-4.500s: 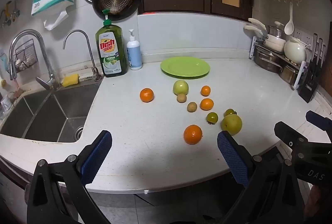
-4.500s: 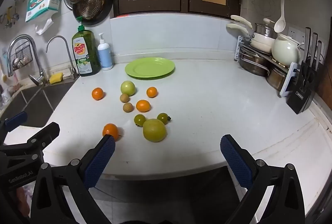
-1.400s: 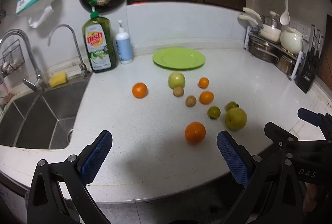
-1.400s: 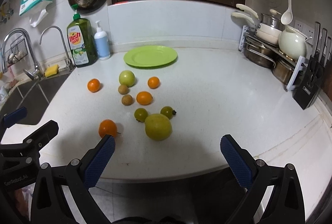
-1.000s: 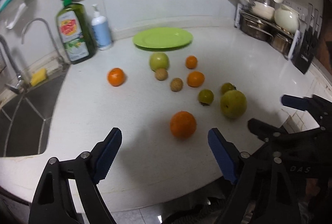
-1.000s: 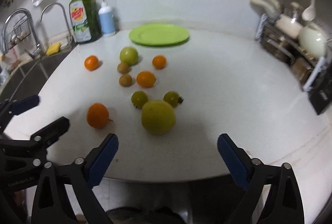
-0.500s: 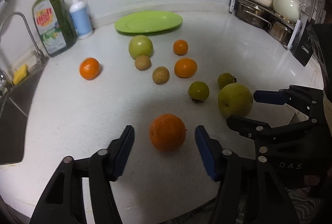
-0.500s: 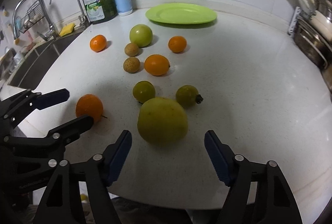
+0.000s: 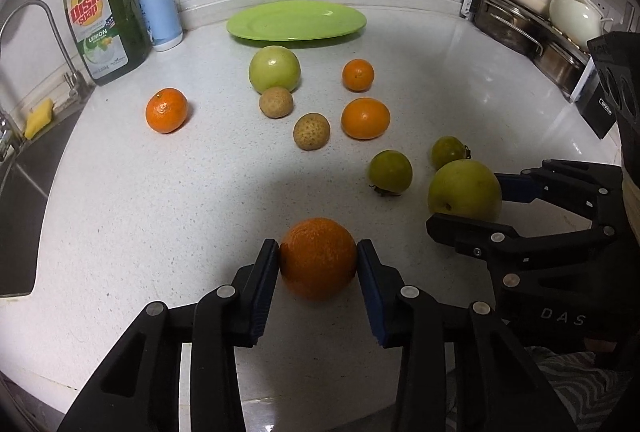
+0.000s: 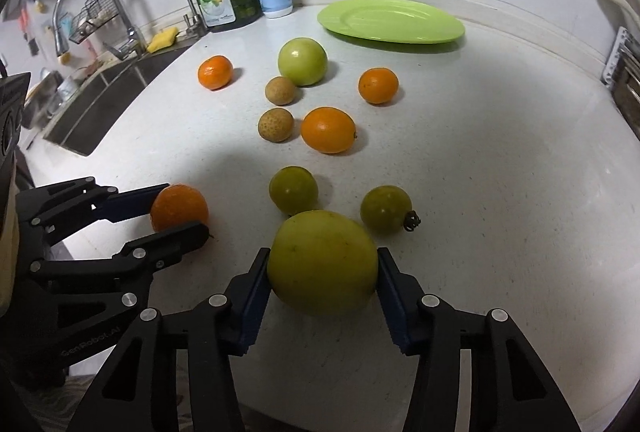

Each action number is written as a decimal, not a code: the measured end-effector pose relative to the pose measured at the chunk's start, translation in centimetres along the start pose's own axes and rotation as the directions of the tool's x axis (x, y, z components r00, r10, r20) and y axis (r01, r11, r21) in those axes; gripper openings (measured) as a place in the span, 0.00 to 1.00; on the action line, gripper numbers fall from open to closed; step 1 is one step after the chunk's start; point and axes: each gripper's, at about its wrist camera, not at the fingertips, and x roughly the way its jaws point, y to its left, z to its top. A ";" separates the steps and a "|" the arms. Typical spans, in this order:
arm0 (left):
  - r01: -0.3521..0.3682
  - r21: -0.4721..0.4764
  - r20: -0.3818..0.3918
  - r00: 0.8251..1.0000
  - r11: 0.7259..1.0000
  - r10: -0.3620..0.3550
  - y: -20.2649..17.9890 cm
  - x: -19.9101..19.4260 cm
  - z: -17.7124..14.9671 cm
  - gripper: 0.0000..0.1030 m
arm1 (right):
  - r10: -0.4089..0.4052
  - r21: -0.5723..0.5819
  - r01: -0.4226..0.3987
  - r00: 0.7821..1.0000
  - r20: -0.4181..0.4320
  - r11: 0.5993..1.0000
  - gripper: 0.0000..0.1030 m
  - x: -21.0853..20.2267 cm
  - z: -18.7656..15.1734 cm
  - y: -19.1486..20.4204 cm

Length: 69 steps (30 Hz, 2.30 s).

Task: Organize fruits
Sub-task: 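Grasp the large yellow-green fruit with the right gripper while the left gripper grasps an orange, then carry both fruits to the green plate and release them onto it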

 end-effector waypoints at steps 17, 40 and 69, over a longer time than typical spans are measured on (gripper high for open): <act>0.049 0.038 0.080 0.995 0.998 -0.052 1.6 -1.6 4.0 0.38 | -0.044 0.064 0.040 0.997 0.063 0.997 0.49 -2.0 2.2 0.2; 0.022 0.048 0.242 0.970 0.999 -0.033 5.3 -1.7 15.3 0.38 | -0.106 0.087 0.084 0.950 0.293 0.993 0.49 -3.3 13.8 -2.4; 0.089 0.052 0.014 0.996 0.995 -0.089 9.0 15.7 31.6 0.38 | -0.175 0.118 0.161 0.978 0.117 0.980 0.49 9.6 28.5 -12.5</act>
